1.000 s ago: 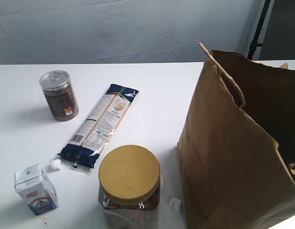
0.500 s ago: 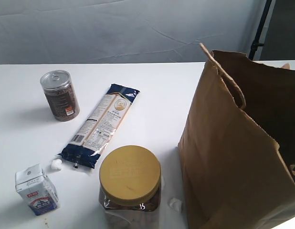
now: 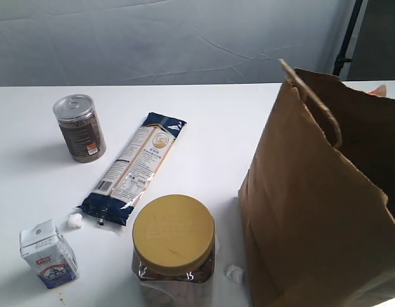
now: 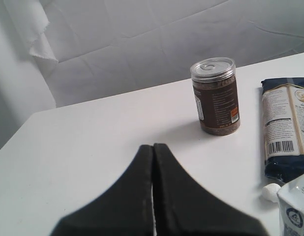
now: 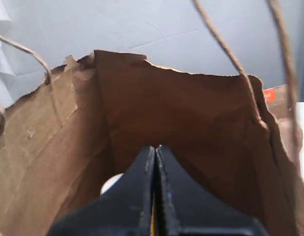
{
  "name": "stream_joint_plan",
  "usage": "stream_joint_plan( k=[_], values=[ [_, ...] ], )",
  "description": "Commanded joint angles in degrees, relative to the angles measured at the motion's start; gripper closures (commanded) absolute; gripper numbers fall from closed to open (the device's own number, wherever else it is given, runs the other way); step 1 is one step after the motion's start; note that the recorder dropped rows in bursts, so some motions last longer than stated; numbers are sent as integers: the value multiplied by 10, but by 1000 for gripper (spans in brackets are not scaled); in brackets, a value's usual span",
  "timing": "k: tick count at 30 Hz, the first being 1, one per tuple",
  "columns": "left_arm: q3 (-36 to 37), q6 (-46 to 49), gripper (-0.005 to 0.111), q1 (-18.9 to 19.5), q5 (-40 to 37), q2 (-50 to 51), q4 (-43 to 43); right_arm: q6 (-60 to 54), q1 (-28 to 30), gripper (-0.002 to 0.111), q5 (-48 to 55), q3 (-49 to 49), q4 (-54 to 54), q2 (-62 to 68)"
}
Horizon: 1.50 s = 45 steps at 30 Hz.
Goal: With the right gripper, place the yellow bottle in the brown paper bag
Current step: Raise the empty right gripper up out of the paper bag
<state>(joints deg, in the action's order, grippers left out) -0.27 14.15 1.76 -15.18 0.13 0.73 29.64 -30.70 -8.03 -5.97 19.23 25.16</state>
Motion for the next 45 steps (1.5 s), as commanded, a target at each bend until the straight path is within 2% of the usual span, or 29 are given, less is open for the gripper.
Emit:
stream_joint_plan(
  k=[1, 15, 25, 41, 45],
  values=[
    [3, -4, 107, 0, 3, -1, 0, -103, 22, 108, -62, 51, -83, -2],
    [3, -4, 107, 0, 3, -1, 0, -296, 22, 108, -80, 60, -220, -2],
    [3, -4, 107, 0, 3, -1, 0, -344, 22, 108, -84, 60, -270, -2],
    [3, -4, 107, 0, 3, -1, 0, -366, 22, 108, -110, 60, -271, -2],
    [3, -4, 107, 0, 3, -1, 0, -385, 22, 108, -132, 60, -306, -2]
  ],
)
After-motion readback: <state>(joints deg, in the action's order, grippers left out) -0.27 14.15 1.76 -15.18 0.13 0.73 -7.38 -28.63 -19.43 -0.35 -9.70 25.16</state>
